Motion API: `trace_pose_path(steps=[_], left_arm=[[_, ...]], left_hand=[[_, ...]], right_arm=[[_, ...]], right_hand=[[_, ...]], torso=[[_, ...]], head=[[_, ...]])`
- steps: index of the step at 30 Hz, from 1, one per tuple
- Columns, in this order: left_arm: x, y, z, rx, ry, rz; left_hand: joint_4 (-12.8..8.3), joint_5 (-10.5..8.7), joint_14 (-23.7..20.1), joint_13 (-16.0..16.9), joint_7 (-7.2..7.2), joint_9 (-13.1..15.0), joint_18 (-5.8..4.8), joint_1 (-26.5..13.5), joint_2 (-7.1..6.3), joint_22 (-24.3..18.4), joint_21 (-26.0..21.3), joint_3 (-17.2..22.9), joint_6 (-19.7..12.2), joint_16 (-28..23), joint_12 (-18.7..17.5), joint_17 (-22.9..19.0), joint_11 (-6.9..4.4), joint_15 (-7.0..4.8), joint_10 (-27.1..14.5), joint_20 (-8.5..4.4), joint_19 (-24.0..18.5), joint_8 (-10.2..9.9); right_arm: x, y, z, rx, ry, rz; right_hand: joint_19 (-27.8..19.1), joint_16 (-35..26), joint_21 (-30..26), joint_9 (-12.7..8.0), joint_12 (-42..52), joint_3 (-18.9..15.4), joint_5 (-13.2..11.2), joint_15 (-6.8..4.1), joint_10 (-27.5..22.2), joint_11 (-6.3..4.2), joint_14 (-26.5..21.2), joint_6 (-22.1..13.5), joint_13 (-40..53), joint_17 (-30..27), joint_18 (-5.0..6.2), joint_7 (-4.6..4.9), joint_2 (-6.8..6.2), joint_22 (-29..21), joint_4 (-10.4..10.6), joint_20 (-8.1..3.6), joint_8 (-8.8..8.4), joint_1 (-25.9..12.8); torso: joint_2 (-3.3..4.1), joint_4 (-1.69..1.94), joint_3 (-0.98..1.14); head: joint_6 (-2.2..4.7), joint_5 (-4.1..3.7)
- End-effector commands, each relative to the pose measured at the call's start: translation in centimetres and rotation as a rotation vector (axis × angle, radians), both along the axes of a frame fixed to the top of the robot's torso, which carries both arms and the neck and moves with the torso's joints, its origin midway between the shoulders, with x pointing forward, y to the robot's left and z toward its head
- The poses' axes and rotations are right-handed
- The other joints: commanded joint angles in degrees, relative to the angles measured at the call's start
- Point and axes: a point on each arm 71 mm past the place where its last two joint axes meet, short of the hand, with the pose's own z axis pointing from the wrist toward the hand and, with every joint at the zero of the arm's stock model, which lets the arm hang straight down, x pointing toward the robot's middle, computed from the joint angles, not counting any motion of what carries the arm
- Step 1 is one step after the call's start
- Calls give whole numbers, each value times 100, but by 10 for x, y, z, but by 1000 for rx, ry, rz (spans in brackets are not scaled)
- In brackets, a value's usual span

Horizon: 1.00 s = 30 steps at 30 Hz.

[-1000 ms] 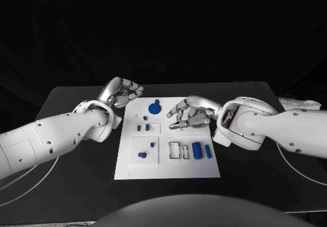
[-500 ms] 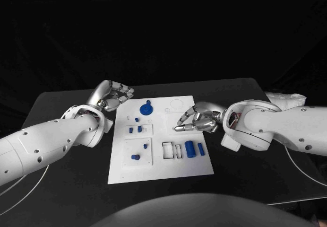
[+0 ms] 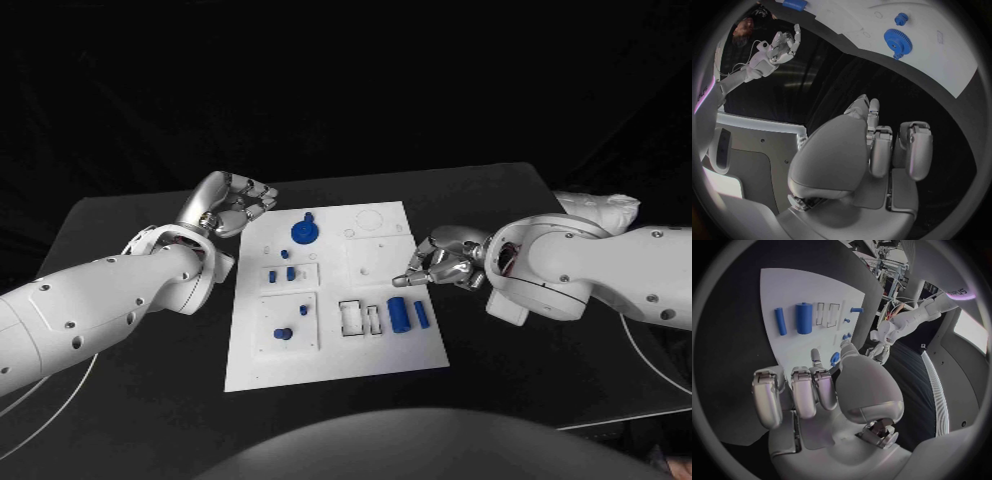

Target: Assemble the parts on the task board

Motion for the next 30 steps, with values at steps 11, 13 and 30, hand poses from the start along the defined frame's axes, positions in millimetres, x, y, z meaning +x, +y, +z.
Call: trace_pose_path(steps=[11, 13, 30], left_arm=[[-1, -4, 1, -2, -4, -20], [-1, -4, 1, -2, -4, -20], [-1, -2, 1, -1, -3, -18]], left_hand=[[5, -22, 597, -4, 11, -1, -94, 1, -8, 1459, 9, 36, 7, -29, -26, 1507, 21, -18, -9, -26, 483, -34], [5, -22, 597, -4, 11, -1, -94, 1, -8, 1459, 9, 36, 7, -29, -26, 1507, 21, -18, -9, -26, 483, -34], [5, -22, 597, -4, 11, -1, -94, 1, -8, 1459, 9, 36, 7, -29, -26, 1507, 21, -18, -9, -26, 483, -34]], right_arm=[[-6, -5, -19, -195, 94, 29], [-7, -3, -22, -196, 101, 32], [-6, 12, -35, -172, 139, 62]], right_hand=[[600, 23, 20, 157, 16, 128, 117, -63, 581, -67, 607, 170, 1507, 1509, -82, -76, -74, 1505, -136, -34, -1, -89], [600, 23, 20, 157, 16, 135, 108, -63, 581, -66, 607, 167, 1507, 1509, -82, -75, -71, 1505, -136, -34, -14, -99], [600, 23, 20, 148, 16, 210, 57, -64, 581, -59, 607, 172, 1507, 1509, -82, -65, -43, 1505, -188, -37, -111, -96]], torso=[[-4, 4, 6], [-1, 0, 8], [1, -2, 5]], head=[[0, -28], [0, -22], [0, -10]])
